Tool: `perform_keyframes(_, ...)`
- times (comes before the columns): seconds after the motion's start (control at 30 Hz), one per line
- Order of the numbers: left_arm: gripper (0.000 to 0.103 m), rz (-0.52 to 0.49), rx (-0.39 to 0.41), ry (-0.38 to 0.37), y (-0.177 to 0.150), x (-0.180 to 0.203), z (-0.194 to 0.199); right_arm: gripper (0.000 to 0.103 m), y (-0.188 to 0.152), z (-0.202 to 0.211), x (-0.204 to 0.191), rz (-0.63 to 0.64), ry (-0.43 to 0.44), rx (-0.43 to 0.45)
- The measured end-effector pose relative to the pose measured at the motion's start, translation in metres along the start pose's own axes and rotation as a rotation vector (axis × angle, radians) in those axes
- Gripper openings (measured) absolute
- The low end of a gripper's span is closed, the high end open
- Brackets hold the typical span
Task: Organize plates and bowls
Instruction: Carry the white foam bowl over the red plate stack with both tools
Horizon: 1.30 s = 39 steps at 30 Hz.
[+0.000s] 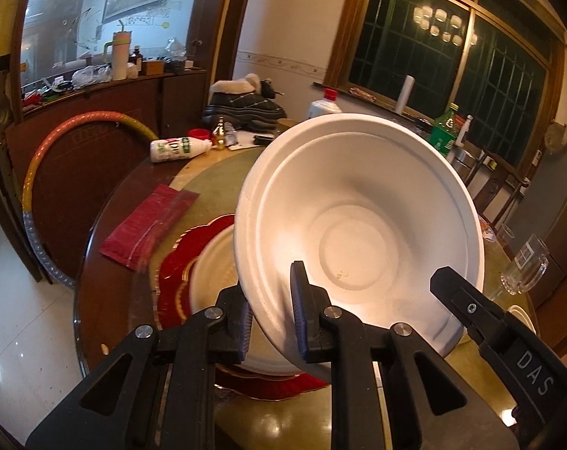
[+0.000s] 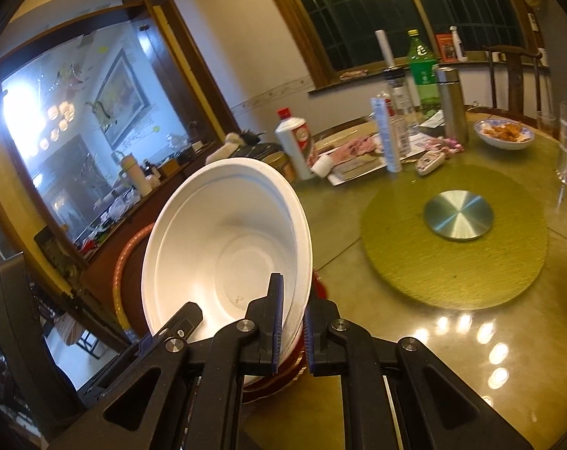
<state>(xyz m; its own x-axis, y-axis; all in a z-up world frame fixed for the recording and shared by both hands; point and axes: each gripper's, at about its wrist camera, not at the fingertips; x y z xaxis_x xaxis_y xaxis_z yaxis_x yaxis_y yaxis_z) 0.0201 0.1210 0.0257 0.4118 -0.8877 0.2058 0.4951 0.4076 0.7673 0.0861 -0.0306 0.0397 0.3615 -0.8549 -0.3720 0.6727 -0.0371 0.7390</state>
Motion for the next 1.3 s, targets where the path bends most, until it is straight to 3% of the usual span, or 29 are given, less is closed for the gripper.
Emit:
perform_keyframes(0.37,0.016,0.033,-0.083,0.011,0.005,-0.032,-0.009,0.01,-0.001,-0.029,-0.023,0.008,0.056,-0.121)
perform_keyframes(0.7,0.016,0.044,-0.16,0.023,0.0,-0.042,-0.024,0.01,-0.005,-0.054,-0.02,-0.029,0.071,-0.205)
perform_keyframes(1.3,0.016,0.035,-0.178,0.036,-0.001,-0.048,-0.026,0.01,-0.01,-0.069,-0.018,-0.042,0.065,-0.26)
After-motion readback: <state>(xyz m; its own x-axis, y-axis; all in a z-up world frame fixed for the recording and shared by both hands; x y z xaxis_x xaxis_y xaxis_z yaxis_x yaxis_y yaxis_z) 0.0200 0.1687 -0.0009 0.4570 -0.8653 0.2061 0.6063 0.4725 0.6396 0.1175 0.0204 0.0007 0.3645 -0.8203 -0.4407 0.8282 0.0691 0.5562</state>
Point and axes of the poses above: each gripper's, at about its wrist camera, not at the fingertips, and z roughly against the way its jaws point, x to its right, y to its top
